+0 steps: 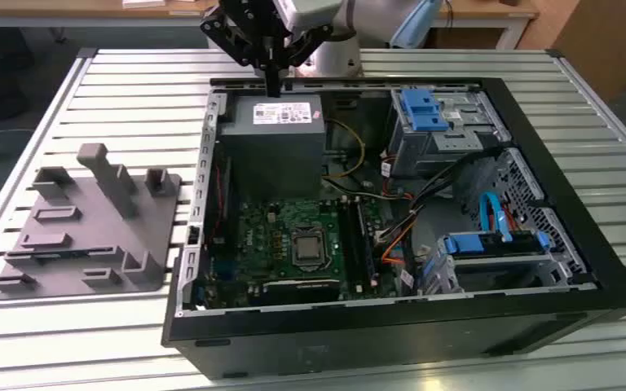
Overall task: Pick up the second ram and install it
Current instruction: 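Reach for the second ram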
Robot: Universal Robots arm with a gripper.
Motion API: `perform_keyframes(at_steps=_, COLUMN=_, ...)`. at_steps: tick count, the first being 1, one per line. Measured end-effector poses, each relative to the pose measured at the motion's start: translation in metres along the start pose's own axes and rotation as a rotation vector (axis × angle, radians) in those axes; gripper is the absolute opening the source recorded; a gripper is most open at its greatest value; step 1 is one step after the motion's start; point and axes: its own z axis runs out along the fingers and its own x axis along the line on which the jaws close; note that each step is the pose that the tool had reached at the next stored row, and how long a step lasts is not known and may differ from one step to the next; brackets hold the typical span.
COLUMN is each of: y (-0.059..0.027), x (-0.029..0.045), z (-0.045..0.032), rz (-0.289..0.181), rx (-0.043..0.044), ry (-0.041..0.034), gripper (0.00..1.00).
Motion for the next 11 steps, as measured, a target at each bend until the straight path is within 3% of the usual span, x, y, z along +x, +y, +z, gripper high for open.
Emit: perform_keyframes(at_steps=11, y=-0.0002, x=0.0016, z=-0.0001, rz=0.0, rx=0.0, ry=0.0, gripper=0.1)
